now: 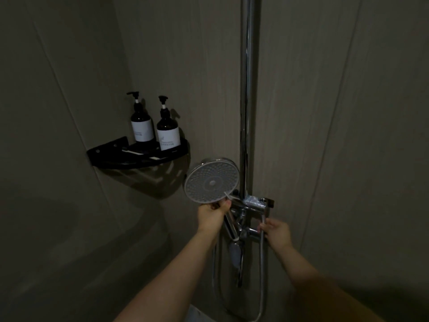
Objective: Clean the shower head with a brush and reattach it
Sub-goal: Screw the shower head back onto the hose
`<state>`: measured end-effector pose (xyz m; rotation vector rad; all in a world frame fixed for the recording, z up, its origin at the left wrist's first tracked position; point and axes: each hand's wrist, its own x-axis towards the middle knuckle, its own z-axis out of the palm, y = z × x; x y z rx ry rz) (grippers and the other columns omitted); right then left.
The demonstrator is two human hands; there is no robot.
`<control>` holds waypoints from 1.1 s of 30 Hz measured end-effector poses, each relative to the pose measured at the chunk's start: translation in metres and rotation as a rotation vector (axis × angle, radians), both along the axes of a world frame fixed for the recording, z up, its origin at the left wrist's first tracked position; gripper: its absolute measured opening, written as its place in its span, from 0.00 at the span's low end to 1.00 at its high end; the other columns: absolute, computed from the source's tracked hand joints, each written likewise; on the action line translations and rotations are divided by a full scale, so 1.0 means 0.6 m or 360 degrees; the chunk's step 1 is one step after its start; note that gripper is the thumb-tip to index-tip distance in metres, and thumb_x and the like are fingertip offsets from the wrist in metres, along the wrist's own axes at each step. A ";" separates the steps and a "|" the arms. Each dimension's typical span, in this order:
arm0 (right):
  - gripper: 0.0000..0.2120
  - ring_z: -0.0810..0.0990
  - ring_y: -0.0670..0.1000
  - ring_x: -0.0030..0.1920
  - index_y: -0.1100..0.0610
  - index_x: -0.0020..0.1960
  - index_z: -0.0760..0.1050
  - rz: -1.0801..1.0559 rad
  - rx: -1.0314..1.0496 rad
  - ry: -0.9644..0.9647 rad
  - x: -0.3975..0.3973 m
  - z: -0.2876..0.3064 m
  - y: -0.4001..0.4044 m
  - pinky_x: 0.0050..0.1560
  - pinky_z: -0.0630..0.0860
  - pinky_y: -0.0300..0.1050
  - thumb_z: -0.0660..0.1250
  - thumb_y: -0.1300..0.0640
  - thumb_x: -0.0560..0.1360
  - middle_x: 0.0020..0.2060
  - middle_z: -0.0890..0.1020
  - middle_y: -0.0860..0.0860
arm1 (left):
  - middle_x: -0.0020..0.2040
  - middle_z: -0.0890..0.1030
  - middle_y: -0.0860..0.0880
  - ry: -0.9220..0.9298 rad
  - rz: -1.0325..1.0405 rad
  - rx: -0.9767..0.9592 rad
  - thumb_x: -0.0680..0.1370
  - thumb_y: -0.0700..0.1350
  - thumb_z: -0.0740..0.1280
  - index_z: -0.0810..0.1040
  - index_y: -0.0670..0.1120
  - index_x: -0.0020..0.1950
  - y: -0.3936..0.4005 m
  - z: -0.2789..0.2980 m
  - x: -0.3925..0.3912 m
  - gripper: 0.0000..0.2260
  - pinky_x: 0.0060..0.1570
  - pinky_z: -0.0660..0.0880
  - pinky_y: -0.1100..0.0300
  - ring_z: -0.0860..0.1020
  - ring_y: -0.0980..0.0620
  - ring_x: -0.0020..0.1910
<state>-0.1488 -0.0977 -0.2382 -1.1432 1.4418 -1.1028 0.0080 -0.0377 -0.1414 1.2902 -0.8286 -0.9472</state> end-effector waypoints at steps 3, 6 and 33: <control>0.15 0.73 0.38 0.18 0.56 0.30 0.74 -0.0192 -0.0136 -0.0213 0.015 0.022 -0.010 0.21 0.68 0.29 0.66 0.73 0.70 0.17 0.77 0.46 | 0.51 0.80 0.42 -0.0018 0.0015 -0.0005 0.73 0.32 0.67 0.77 0.32 0.56 0.001 -0.005 -0.002 0.12 0.39 0.74 0.75 0.79 0.56 0.41; 0.16 0.76 0.37 0.21 0.54 0.37 0.71 -0.0275 -0.0156 -0.0344 0.005 0.020 -0.009 0.28 0.74 0.33 0.67 0.75 0.69 0.23 0.80 0.48 | 0.52 0.79 0.41 -0.0042 0.0053 -0.0008 0.72 0.32 0.68 0.77 0.32 0.56 0.007 -0.004 -0.003 0.13 0.39 0.74 0.75 0.77 0.49 0.50; 0.04 0.77 0.54 0.44 0.53 0.47 0.71 -0.0380 -0.0757 -0.0053 0.023 0.199 0.038 0.43 0.72 0.42 0.59 0.58 0.79 0.39 0.77 0.50 | 0.53 0.80 0.38 0.0046 0.0089 -0.0030 0.74 0.34 0.67 0.77 0.31 0.56 0.028 0.047 0.042 0.12 0.56 0.73 0.55 0.78 0.44 0.53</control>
